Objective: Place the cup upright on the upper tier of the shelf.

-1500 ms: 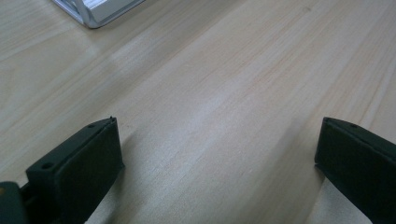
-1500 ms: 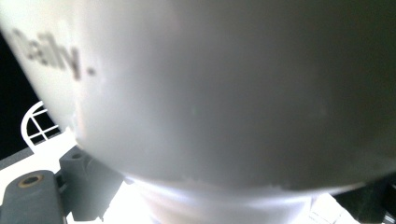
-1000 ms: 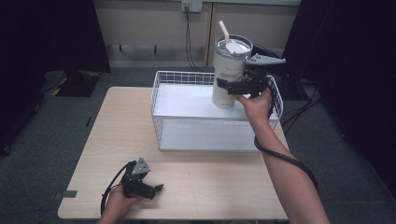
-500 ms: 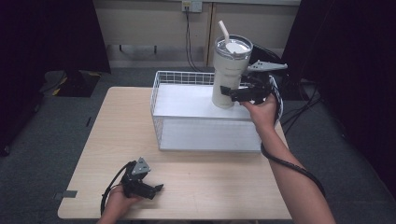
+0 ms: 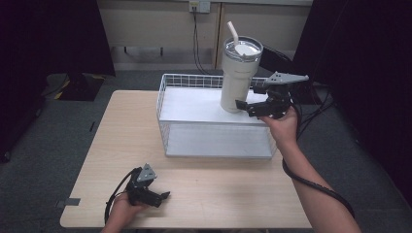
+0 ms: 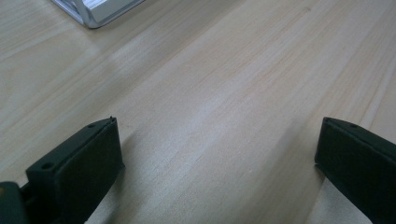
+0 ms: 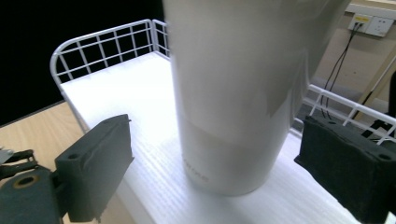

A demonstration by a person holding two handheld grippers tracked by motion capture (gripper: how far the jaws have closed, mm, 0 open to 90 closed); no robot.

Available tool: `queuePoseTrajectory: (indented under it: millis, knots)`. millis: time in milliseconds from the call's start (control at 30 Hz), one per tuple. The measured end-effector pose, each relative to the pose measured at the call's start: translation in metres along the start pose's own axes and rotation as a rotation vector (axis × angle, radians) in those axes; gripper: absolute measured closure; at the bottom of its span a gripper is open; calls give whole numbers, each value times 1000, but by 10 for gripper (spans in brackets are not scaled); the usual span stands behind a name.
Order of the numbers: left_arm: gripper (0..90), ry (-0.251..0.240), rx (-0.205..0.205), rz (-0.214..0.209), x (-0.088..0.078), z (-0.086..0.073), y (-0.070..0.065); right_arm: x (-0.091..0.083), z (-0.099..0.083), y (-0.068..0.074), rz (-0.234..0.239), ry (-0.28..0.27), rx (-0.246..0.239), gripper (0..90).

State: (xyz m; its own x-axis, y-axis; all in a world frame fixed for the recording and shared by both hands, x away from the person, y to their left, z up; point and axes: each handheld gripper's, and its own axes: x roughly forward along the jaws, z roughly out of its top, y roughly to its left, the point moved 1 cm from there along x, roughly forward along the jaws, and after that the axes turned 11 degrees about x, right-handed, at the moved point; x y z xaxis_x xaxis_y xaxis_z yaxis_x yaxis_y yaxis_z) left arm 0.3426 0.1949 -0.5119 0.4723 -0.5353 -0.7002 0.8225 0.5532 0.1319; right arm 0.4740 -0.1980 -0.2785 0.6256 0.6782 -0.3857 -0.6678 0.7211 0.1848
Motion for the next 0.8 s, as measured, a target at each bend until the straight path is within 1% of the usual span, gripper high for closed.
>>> queuePoseTrajectory:
  millis: [33,133,167,200,233,433,533,567,667,700,800]
  knots:
    - [1,0,-1,0,0,0,0,-3,-3,2,12,0,-4,96]
    - [1,0,-1,0,0,0,0,-6,-6,3,15,-2,-11,97]
    - [1,0,0,0,0,0,0,-8,-9,4,25,5,-10,97]
    - [1,1,-1,0,0,0,0,-8,-9,4,25,5,-10,97]
    - [1,0,0,0,0,0,0,-11,-12,7,37,13,-18,97]
    - [1,-1,-3,-2,0,0,0,-18,-17,14,60,16,-31,97]
    - [1,-1,-3,-2,0,0,0,-20,-19,15,74,20,-30,97]
    - [1,0,-3,-2,0,0,0,-22,-23,17,83,20,-30,97]
    - [1,3,1,-3,0,0,0,-23,-26,19,89,24,-30,97]
    - [1,3,0,-3,0,0,0,-25,-30,19,102,30,-22,97]
    - [1,3,1,-3,0,0,0,-26,-34,21,113,31,-21,97]
